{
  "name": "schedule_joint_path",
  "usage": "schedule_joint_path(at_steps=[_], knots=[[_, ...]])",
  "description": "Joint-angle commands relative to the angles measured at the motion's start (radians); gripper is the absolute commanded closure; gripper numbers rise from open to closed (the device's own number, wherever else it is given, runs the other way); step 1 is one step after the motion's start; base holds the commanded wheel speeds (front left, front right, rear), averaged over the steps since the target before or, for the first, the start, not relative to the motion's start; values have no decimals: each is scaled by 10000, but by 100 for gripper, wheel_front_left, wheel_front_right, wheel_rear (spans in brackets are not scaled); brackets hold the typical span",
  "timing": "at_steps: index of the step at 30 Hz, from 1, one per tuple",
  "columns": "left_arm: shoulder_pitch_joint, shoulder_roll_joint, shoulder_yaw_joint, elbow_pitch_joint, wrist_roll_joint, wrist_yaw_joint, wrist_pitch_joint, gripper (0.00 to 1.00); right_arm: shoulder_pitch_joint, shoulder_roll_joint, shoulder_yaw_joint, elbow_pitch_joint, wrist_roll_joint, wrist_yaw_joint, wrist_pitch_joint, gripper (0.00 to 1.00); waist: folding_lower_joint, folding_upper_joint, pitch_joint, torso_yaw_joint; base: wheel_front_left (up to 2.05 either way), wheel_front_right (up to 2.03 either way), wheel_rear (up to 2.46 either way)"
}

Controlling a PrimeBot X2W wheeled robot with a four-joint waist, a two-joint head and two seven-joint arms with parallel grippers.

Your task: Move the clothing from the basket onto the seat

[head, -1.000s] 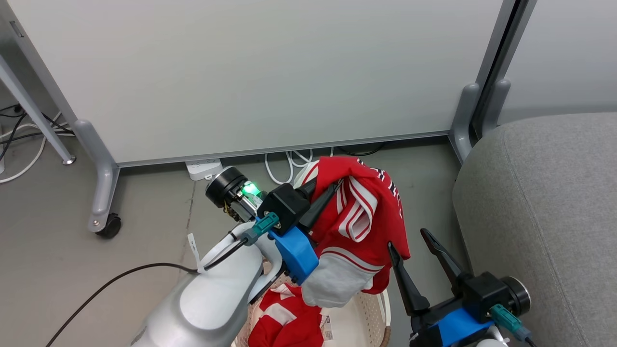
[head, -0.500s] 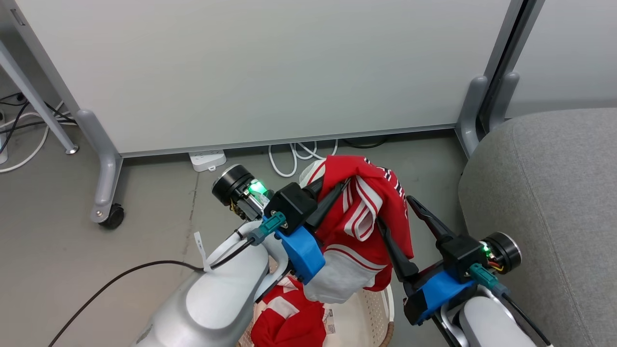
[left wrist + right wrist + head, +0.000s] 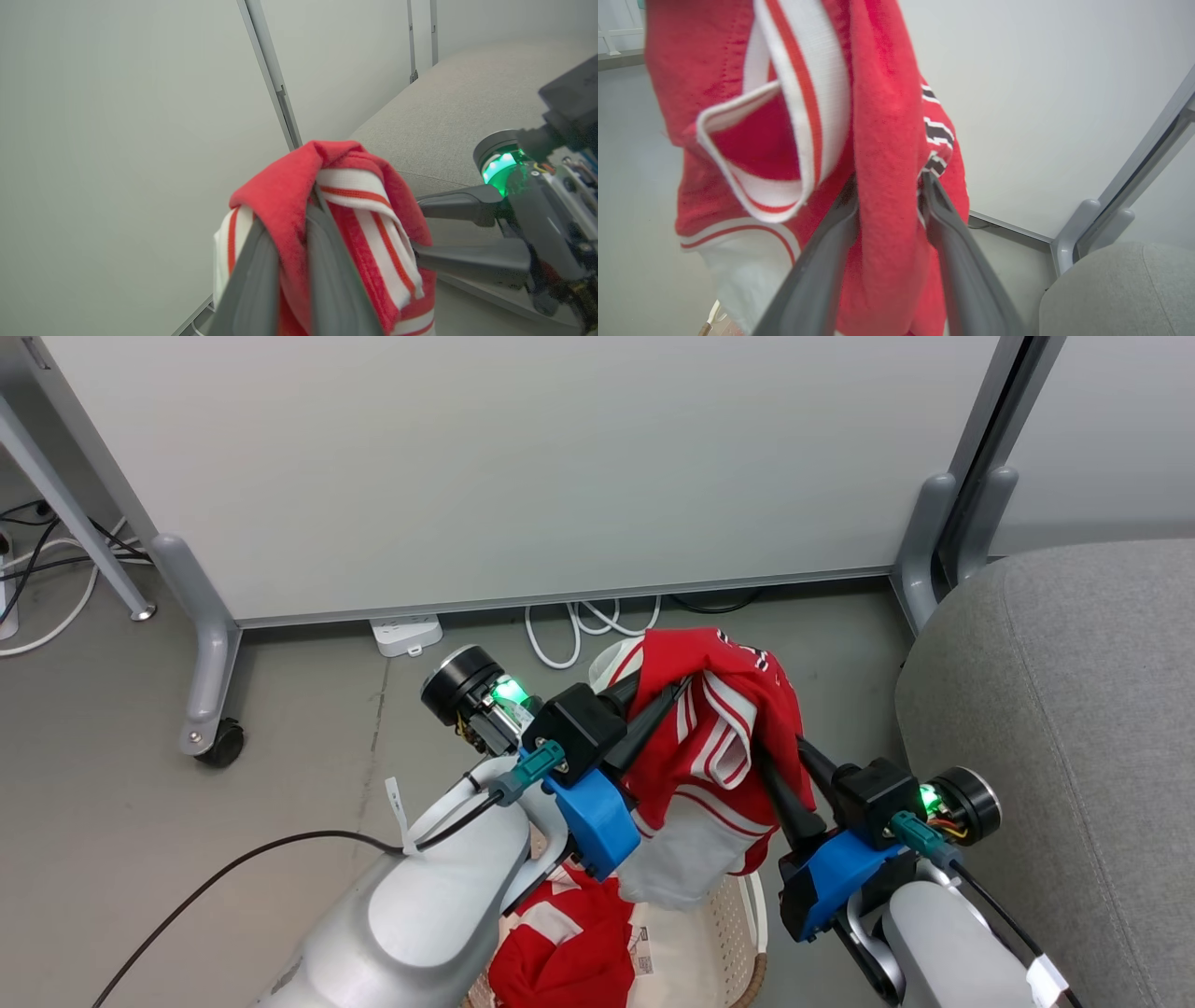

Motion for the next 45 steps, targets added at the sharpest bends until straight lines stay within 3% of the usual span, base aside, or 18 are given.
schedule_joint_path(at_steps=[1,23,24,25,45], knots=[[-132,12,-5,-7,20,-6,-52,100,-177,54,38,66,100,-3,-10,100,-1,0,16,-7,0,0,0],[-29,-34,-14,68,42,-42,-52,100,-232,-7,19,-18,321,-3,-10,100,-1,0,1,-76,0,0,0],[-5,-37,24,61,10,-38,-52,80,-220,-12,19,-26,331,-3,-10,100,-1,0,0,-72,0,0,0],[7,-42,55,36,21,-38,-52,0,-211,-17,21,-39,368,-3,-10,100,-1,0,10,-72,0,0,0],[159,20,181,153,220,-47,-52,0,-115,1,-661,-434,834,-3,-10,100,-1,0,257,-440,0,0,0]])
